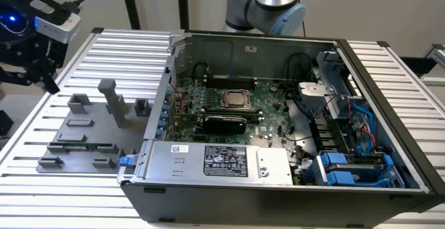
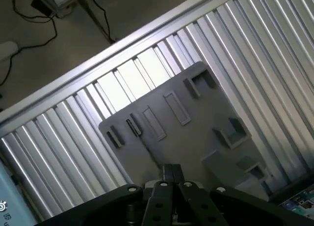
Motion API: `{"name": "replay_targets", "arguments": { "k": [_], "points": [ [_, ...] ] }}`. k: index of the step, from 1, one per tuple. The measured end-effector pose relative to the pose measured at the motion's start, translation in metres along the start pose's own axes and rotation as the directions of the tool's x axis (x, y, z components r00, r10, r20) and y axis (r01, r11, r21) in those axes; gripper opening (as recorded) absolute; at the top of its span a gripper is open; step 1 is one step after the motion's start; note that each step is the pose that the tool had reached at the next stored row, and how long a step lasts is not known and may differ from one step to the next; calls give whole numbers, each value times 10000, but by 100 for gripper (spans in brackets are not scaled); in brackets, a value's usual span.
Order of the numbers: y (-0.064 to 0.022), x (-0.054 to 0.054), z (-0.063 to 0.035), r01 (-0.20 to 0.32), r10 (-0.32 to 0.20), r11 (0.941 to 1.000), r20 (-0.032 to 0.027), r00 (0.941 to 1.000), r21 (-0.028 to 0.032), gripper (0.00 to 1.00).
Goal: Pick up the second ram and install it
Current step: 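Pick up the second ram and move it above second insertion slot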
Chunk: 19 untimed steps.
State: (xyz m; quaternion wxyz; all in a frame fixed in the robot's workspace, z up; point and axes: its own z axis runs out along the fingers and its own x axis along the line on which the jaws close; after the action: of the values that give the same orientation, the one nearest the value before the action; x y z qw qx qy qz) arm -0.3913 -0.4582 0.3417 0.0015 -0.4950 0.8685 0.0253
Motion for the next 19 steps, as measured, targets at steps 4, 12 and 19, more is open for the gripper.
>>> {"name": "replay_targets", "arguments": {
  "k": [4,12,19],
  "points": [
    [0,0,18,725,-725,9974,-27,9974,32,0],
    [-2,1,53,2111,-2110,9773,-96,9774,174,0],
    [-10,-1,103,3063,-3058,9517,-203,9519,220,0]
  ]
}}
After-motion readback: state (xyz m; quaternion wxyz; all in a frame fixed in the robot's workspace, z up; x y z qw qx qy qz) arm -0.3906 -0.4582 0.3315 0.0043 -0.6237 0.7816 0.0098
